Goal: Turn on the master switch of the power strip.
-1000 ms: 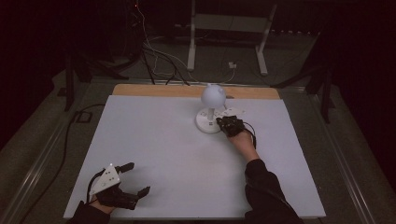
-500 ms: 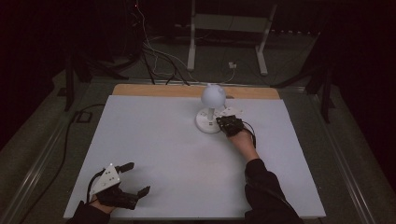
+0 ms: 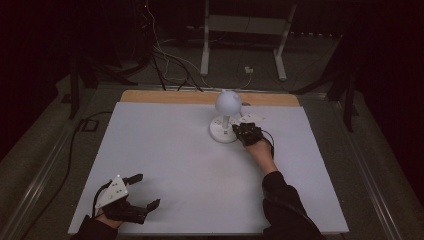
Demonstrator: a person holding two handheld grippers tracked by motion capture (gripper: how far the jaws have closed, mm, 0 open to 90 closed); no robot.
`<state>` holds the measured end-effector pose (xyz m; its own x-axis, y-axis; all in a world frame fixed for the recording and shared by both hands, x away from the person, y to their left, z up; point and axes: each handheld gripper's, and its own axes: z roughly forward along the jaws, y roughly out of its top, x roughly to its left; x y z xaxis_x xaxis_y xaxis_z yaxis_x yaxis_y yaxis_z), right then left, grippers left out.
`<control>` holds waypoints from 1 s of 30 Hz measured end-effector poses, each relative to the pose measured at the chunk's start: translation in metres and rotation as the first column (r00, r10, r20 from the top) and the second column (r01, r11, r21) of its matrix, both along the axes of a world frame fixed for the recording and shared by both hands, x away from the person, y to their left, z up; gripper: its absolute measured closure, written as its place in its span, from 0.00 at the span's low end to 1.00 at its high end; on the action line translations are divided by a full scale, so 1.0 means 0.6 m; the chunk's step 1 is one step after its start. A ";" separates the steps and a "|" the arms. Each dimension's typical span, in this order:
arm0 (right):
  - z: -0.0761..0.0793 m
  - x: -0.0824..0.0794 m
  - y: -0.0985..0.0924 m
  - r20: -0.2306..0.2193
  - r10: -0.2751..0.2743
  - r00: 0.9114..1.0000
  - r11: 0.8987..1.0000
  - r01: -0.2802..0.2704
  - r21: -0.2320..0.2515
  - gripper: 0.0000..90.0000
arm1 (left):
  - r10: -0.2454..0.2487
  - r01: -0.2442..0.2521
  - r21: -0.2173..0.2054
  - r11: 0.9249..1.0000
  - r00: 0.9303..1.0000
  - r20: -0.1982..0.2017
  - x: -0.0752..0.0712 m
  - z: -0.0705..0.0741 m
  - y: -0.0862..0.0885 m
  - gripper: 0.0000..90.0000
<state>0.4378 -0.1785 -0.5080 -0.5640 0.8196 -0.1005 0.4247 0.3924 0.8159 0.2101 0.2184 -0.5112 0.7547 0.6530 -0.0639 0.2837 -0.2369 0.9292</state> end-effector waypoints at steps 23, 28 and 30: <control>0.024 -0.017 -0.003 -0.088 0.093 0.992 0.991 -0.083 0.107 0.27 | 0.001 -0.001 -0.003 1.000 1.000 -0.002 0.001 0.000 0.001 0.00; 0.029 -0.021 -0.004 -0.126 0.151 0.980 0.985 -0.138 0.106 0.03 | 0.003 -0.003 -0.004 1.000 1.000 -0.002 0.001 -0.001 0.002 0.00; 0.030 -0.024 -0.004 -0.136 0.167 0.977 0.983 -0.154 0.099 0.00 | 0.004 -0.004 -0.005 1.000 1.000 -0.002 0.001 -0.001 0.002 0.00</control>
<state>0.4234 -0.1809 -0.4898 -0.6921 0.7194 0.0586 0.4770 0.3950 0.7851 0.2106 0.2194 -0.5116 0.7521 0.6554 -0.0693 0.2869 -0.2309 0.9297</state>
